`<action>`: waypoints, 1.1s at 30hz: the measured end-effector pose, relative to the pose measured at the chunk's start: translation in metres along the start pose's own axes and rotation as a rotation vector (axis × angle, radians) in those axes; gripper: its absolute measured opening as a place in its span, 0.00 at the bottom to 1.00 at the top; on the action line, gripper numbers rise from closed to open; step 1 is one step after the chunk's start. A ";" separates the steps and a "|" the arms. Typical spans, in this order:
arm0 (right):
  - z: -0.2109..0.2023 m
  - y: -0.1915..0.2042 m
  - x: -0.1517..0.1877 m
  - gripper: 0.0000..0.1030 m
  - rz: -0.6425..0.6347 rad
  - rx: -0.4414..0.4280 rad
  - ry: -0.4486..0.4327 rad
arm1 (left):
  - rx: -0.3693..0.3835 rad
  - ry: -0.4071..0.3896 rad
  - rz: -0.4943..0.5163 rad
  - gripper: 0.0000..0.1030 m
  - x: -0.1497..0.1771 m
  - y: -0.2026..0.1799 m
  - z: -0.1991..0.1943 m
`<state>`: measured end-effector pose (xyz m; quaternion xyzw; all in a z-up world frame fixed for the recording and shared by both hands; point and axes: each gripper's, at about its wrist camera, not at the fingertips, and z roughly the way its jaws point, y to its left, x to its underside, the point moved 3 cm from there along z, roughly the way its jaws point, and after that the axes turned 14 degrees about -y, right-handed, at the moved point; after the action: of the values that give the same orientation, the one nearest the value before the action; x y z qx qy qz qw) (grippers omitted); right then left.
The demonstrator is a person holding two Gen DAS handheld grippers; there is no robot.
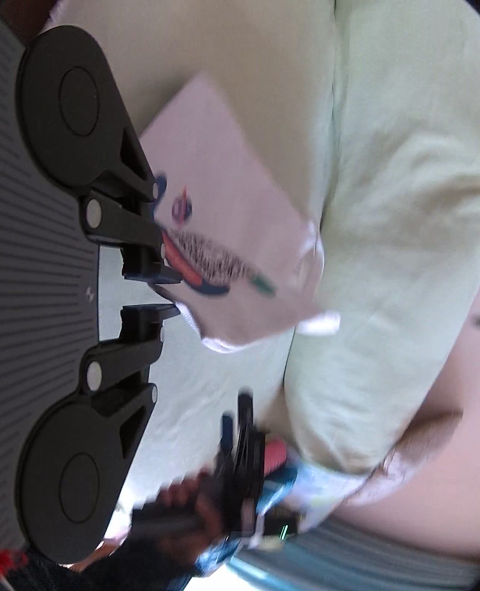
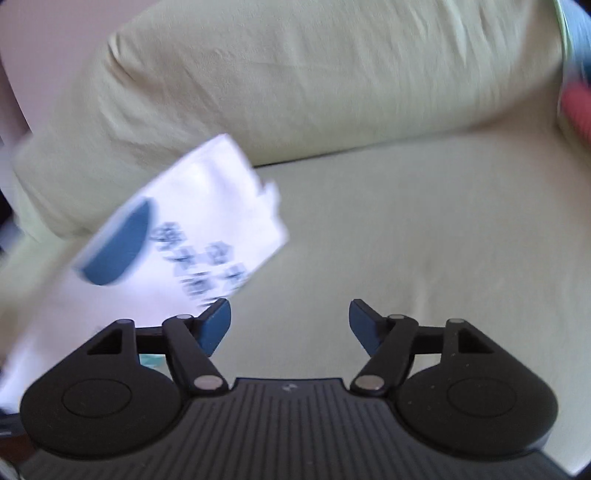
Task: Fold shopping bag
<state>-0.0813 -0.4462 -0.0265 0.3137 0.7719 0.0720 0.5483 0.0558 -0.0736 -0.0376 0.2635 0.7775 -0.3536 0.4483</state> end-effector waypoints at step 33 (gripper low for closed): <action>0.014 -0.039 0.084 0.05 0.113 0.115 0.166 | -0.315 0.175 -0.443 0.17 0.043 0.112 0.099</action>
<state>-0.1012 -0.4326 -0.1173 0.3808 0.7985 0.0841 0.4586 0.1681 -0.0786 -0.1454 0.0438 0.8973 -0.2935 0.3267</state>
